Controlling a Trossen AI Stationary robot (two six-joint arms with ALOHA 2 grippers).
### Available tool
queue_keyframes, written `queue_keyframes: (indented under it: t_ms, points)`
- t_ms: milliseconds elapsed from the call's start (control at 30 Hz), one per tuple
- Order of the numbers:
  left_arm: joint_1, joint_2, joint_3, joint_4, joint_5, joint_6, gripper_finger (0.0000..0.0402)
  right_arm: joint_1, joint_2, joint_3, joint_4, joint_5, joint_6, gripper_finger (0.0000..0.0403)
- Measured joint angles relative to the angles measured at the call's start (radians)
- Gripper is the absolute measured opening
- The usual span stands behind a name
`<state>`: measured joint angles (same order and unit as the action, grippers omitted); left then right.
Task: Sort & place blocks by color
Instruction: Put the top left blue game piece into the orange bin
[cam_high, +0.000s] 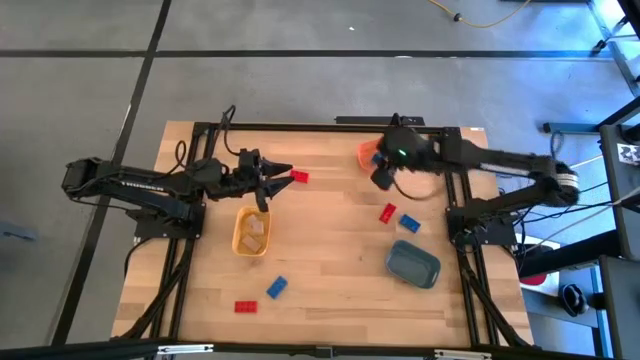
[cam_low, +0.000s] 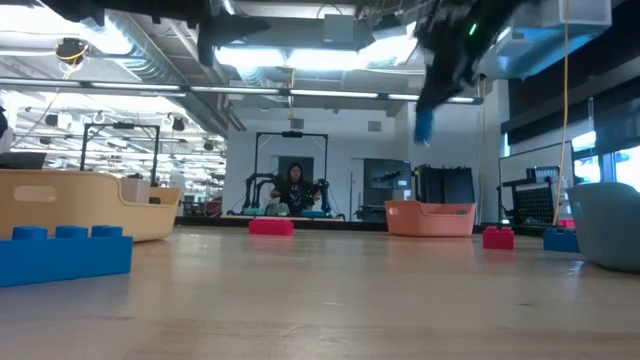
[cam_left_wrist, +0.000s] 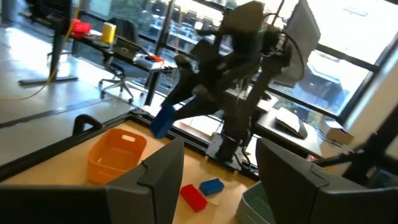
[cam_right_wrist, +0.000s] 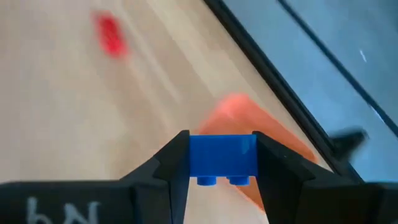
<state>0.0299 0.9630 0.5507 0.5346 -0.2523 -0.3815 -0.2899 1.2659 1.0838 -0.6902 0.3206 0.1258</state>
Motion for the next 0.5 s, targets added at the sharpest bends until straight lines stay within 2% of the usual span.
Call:
queue_keyframes:
  t_ms: [233, 500]
  points:
    - [0.000, 0.000, 0.000, 0.002, -0.021, -0.010, 0.0191, -0.196, 0.212, 0.015, -0.052, 0.000, -0.066, 0.0159]
    - [0.000, 0.001, 0.000, 0.046, -0.035, -0.013, 0.0191, -0.267, 0.372, 0.015, -0.004, 0.000, -0.086, 0.0147]
